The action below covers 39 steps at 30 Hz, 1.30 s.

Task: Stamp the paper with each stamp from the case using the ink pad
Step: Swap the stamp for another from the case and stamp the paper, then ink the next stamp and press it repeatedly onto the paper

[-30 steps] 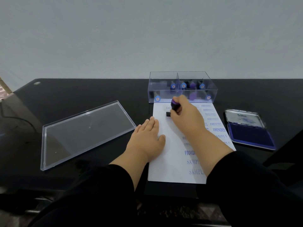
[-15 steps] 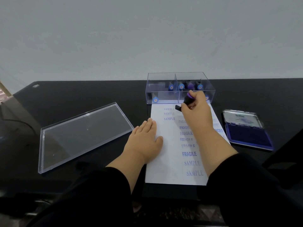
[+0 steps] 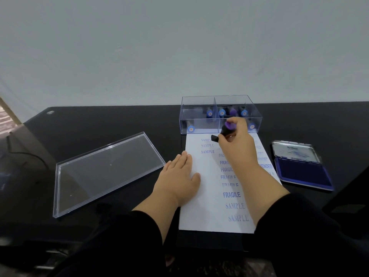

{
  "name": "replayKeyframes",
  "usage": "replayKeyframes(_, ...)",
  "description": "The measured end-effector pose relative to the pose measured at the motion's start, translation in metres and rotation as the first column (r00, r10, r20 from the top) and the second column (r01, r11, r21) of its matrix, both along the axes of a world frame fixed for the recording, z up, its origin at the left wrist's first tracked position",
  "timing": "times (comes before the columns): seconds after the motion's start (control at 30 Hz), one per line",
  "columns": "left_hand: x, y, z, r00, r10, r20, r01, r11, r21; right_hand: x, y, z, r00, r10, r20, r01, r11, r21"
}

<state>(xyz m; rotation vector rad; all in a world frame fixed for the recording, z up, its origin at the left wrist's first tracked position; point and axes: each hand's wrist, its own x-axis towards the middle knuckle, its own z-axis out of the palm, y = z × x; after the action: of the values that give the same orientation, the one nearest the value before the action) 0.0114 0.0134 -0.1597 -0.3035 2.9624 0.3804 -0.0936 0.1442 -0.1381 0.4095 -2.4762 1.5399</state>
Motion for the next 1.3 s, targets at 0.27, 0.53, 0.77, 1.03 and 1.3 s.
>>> replayKeyframes(0.27,-0.005,0.002,0.014,0.996,0.017,0.091,-0.024,0.997,0.068,0.008,0.005,0.021,0.996,0.087,-0.018,-0.086,0.996,0.025)
replayKeyframes(0.53,-0.045,-0.009,0.048,0.964,0.263,0.047,-0.266,0.925,0.27,-0.023,0.001,0.07,0.985,0.156,-0.073,-0.145,0.98,0.139)
replayKeyframes(0.77,-0.101,-0.027,0.052,0.808,0.575,-0.124,-0.332,0.619,0.712,-0.078,-0.026,0.084,0.979,0.202,-0.006,-0.198,0.967,0.161)
replayKeyframes(1.03,-0.149,-0.044,0.043,0.803,0.586,-0.109,-0.223,0.465,0.857,-0.144,-0.068,0.07,0.961,0.274,0.025,-0.266,0.898,0.35)
replayKeyframes(1.3,-0.158,-0.065,0.019,0.842,0.534,-0.077,-0.107,0.305,0.946,-0.175,-0.095,0.052,0.941,0.323,0.101,-0.325,0.777,0.54)
